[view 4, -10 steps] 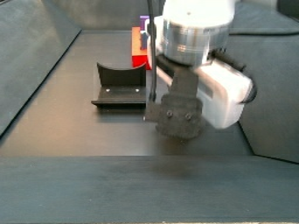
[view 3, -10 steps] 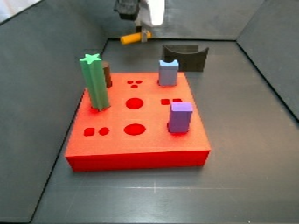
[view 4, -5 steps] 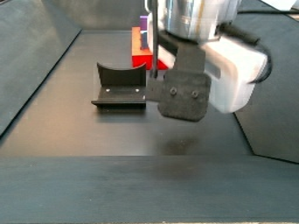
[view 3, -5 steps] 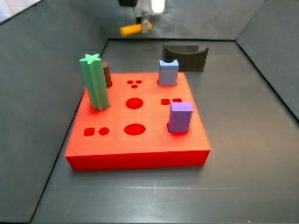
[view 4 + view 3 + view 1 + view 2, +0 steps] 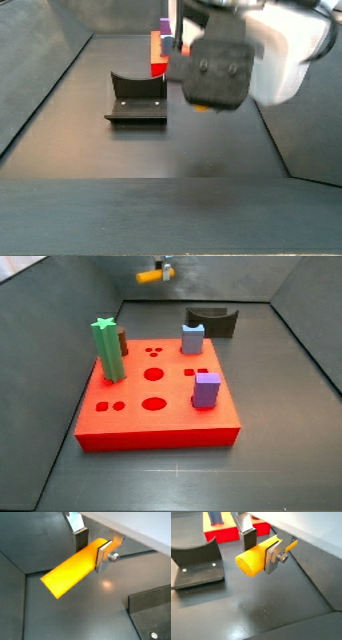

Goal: Pick up the oval object. Move up. Place the oval object on the fixture. Regrasp the oval object. Move to above the board. Insert the oval object.
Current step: Place the oval object on the fixture.

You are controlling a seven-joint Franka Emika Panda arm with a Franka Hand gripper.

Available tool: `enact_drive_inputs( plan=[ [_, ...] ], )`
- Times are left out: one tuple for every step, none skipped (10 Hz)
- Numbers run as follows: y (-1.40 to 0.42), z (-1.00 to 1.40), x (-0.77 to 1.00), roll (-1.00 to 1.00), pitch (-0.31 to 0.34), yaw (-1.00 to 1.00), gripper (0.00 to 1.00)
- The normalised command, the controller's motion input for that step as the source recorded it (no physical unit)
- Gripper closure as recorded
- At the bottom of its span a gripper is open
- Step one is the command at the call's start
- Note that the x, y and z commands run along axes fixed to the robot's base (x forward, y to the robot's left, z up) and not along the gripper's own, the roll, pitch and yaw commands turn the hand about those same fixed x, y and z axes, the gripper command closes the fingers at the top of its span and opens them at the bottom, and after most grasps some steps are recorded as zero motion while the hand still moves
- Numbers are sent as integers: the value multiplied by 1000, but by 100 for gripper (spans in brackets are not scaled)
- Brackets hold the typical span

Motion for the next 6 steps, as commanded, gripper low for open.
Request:
enact_drive_inputs(
  plan=[
    [-13,1000,-33,87,97,16,100],
    [-9,912,-31,75,89,12,100],
    [-6,735,-26,68,88,10,100],
    [-5,644,-21,63,86,9,100],
    [0,457,-12,65,94,10,100],
    [-4,317,-5,61,103,13,100]
  ],
)
